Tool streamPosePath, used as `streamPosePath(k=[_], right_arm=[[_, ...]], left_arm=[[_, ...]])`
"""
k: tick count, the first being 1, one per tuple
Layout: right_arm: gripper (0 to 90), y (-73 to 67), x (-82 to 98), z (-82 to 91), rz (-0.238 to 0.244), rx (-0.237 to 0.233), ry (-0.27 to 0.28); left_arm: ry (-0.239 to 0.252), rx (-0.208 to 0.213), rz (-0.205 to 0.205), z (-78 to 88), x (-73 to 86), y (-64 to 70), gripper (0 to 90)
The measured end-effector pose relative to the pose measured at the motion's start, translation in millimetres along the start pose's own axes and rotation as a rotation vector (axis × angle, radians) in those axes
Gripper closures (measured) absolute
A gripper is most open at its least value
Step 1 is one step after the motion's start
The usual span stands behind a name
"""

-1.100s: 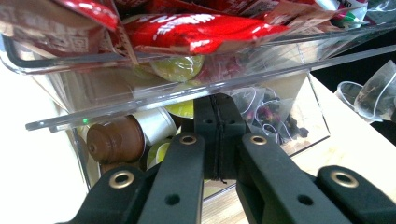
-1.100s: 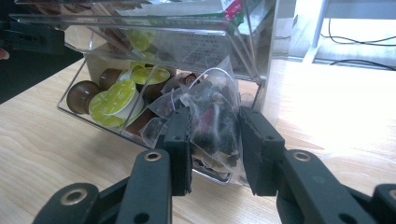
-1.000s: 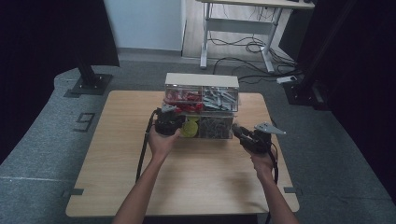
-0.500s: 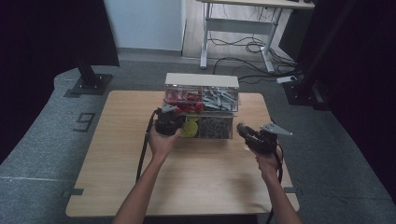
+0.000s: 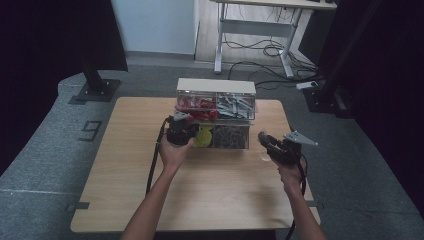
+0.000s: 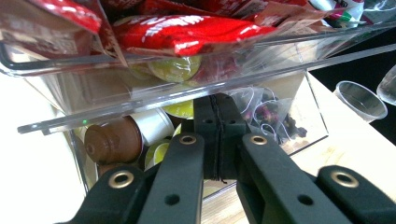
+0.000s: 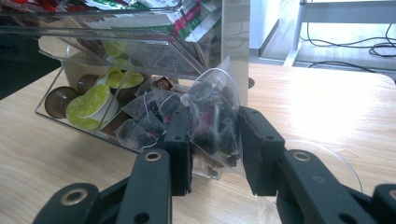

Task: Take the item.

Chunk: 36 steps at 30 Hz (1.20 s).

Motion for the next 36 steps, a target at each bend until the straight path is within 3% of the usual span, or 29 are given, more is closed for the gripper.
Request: streamPosePath(k=[36], right_arm=[[65.2,42.4,6.4,2.8,-0.042,0.09,-0.014]], left_arm=[[-0.001,-0.001,0.002,-0.6,1.2,-0.9,89.4]])
Point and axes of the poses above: each handheld gripper's, and its own axes: z roughly backward along the jaws, x roughly out of its underside, y roughly to its right, the point moved 10 cm from there along -z, roughly forward along the jaws, and after that the axes turned 6 degrees about -y, right-handed, at the moved point
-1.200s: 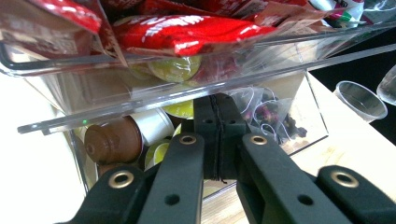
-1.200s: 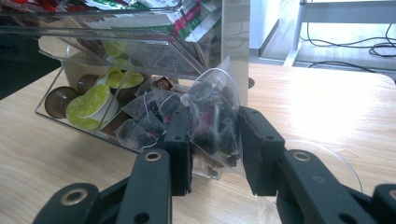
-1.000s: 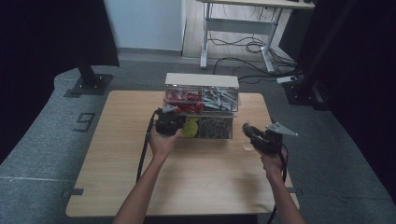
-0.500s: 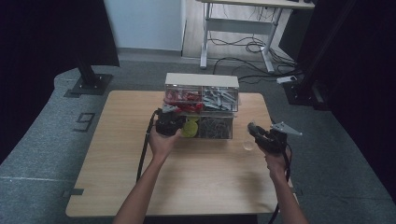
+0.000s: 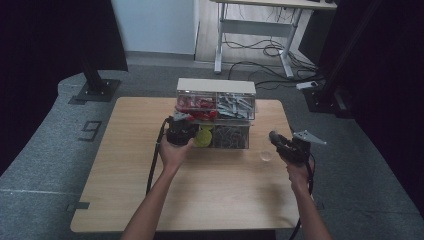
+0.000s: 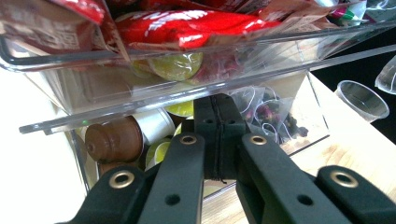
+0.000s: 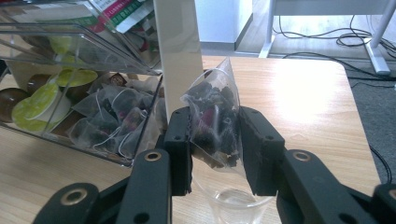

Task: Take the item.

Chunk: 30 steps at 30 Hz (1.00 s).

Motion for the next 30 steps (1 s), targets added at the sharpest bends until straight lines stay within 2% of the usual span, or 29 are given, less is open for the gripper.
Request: streamPosePath(k=[10,14,19,30], right_arm=[[64.3,3.5,0.4,-2.9,0.006,0.016,-0.006],[49.9,4.0,0.2,-4.7,0.044,0.068,-0.003],[41.7,3.9,-0.1,-1.7,0.041,0.098,0.021],[40.4,-9.9,12.0,8.8,0.016,0.037,0.041]], left_arm=[[-0.002,-0.001,-0.002,-0.6,0.3,0.9,89.7],[-0.003,0.0,-0.005,-0.8,0.5,1.5,89.8],[-0.003,0.001,-0.003,-0.8,0.6,1.9,89.8],[-0.001,0.005,-0.005,-1.4,0.3,4.4,89.9]])
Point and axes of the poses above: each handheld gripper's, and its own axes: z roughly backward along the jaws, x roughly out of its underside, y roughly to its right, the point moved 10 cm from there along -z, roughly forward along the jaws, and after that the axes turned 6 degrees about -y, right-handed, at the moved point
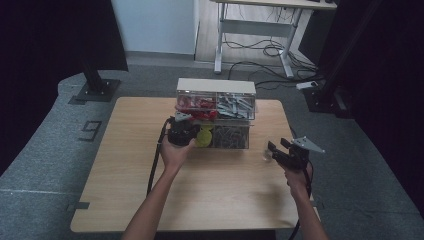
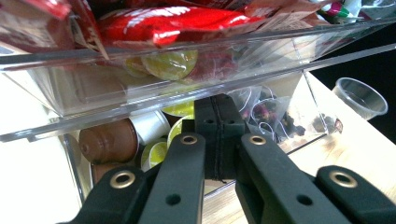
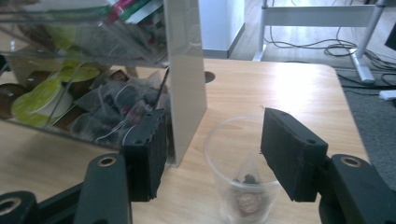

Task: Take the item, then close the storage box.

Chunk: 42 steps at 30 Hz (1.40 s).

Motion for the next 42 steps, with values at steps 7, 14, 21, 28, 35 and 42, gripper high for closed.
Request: streamPosePath(k=[7,14,21,28,35,42], right_arm=[[40.4,-9.2,17.2,5.9,-0.001,-0.035,0.001],[40.6,-17.7,39.1,11.5,0.002,-0.058,-0.011],[40.8,-28.5,63.7,13.2,-0.011,-0.092,-0.033],[40.8,-35.8,75.8,13.6,0.006,-0.103,-0.058],[40.9,-38.1,81.1,14.5,0.01,-0.11,-0.066],[40.8,-37.9,86.9,14.6,0.005,-0.111,-0.08]], left_arm=[[-0.001,0.0,0.0,0.4,0.1,-0.2,89.9],[-0.005,0.0,0.001,0.6,1.6,-0.8,89.9],[-0.005,-0.001,0.005,1.3,2.0,-2.2,90.0],[0.003,0.004,0.012,3.7,4.8,-3.1,90.0],[-0.004,0.004,0.016,2.2,11.9,-2.2,90.0],[-0.01,0.005,0.019,2.1,17.7,-1.1,90.0]])
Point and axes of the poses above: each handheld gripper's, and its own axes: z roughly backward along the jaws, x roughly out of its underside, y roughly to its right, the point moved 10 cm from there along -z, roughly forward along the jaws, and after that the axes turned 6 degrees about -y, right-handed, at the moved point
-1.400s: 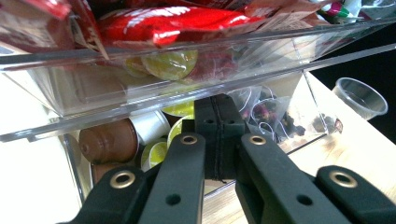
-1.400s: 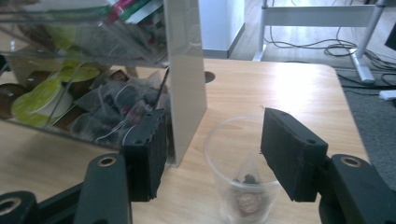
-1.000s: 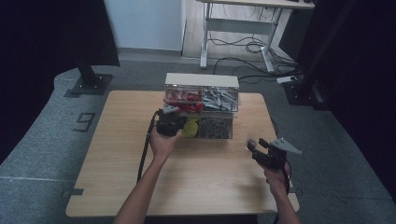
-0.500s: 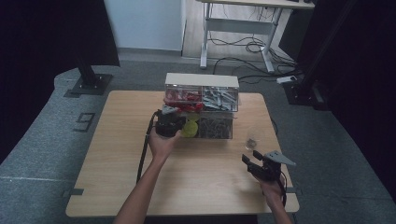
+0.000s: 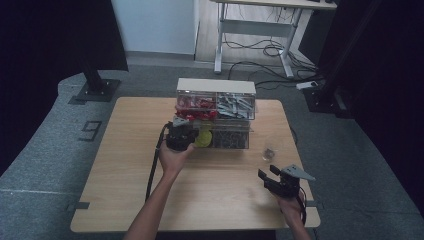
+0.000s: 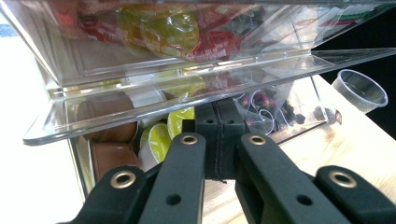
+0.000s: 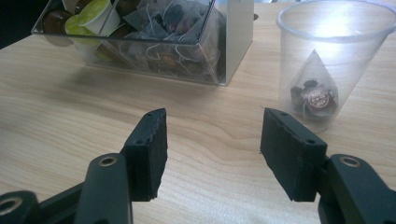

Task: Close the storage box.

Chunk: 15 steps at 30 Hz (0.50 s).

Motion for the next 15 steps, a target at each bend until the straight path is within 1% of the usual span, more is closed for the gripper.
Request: streamPosePath(k=[4,15], right_arm=[[40.9,-0.6,3.6,0.2,0.002,0.0,-0.004],[40.9,-5.1,9.1,-2.6,0.01,-0.005,-0.02]], left_arm=[[-0.002,0.003,-0.001,0.0,3.8,1.0,90.0],[-0.023,0.005,0.008,-4.0,20.5,-3.3,90.0]])
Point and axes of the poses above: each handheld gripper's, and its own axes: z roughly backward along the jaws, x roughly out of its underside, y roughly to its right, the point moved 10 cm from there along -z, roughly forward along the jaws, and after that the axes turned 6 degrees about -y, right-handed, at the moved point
